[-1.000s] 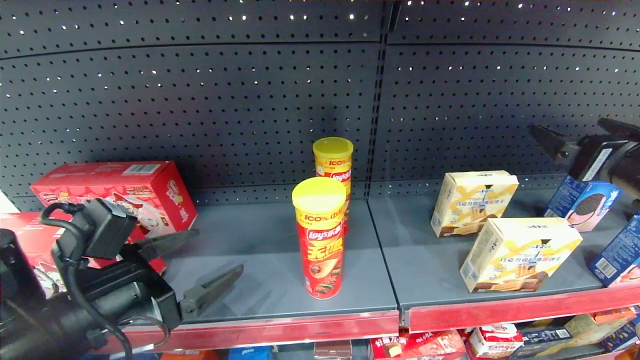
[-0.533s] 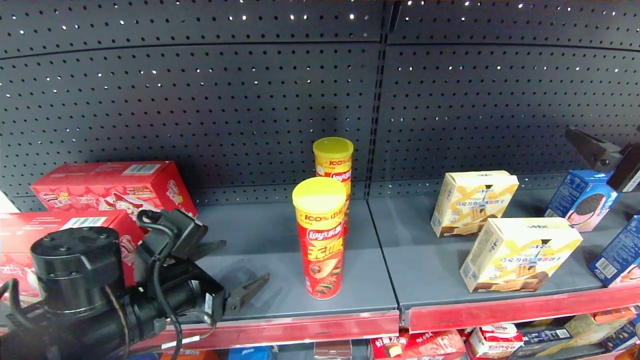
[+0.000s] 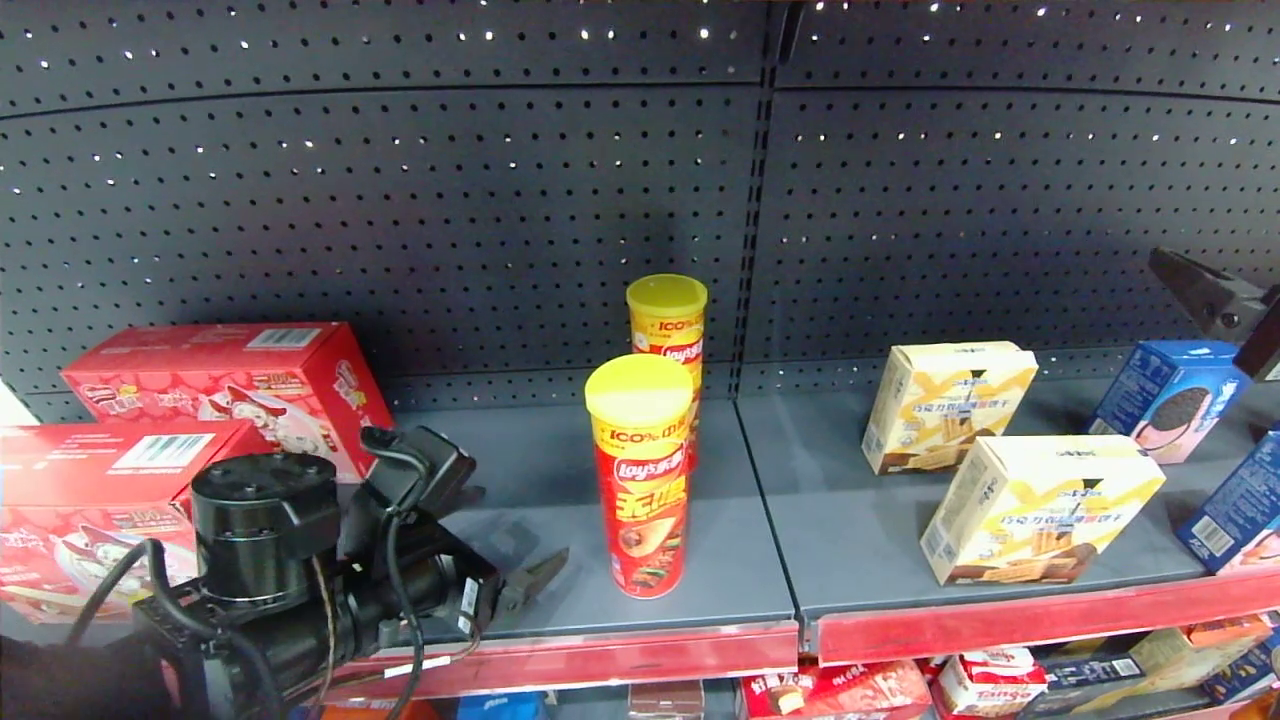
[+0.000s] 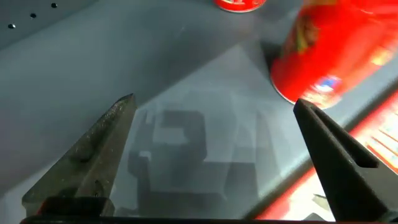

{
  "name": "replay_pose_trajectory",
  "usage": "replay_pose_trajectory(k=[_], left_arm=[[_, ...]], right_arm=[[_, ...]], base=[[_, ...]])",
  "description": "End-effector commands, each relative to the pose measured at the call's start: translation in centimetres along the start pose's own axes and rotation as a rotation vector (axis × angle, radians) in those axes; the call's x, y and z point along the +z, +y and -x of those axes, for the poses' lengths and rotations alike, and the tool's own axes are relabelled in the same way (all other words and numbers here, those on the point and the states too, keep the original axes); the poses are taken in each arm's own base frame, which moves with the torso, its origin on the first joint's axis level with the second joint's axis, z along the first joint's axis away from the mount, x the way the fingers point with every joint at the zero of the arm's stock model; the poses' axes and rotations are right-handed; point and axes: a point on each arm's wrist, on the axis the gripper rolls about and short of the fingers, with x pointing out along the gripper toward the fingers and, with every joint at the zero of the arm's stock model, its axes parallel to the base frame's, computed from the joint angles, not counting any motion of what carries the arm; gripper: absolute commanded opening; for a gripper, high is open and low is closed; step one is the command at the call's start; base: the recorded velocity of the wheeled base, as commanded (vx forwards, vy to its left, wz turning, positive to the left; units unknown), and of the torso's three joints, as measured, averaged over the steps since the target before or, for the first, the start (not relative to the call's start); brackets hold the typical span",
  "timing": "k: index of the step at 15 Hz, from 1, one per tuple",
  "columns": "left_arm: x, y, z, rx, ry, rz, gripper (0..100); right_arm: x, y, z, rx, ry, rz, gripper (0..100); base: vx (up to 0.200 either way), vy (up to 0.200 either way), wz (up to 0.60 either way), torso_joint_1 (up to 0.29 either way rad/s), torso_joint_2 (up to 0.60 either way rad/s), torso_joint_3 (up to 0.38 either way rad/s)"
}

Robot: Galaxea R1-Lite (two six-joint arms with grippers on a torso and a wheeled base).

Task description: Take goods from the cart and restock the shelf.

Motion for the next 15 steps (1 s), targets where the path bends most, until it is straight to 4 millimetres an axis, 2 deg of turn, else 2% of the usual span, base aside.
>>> replay_pose_trajectory(k=[1,7,15], left_arm=[[-0.8,0.1,-1.7,0.012,0.025,0.002,100],[-1.2,0.1,-3.2,0.014,0.025,0.004,100],[-0.4,-0.3,-5.5,-0.001,-0.003,-0.003,100]], right_arm=[[-0.1,0.0,-0.1,0.006,0.003,0.0,100],[-0.2,-0.1,0.1,0.014,0.004,0.002,100],[-0.3,0.0,0.1,0.028,0.003,0.002,100]], base=[[0.0,0.0,0.0,0.0,0.0,0.0],[0.0,0.0,0.0,0.0,0.0,0.0],[0.0,0.0,0.0,0.0,0.0,0.0]])
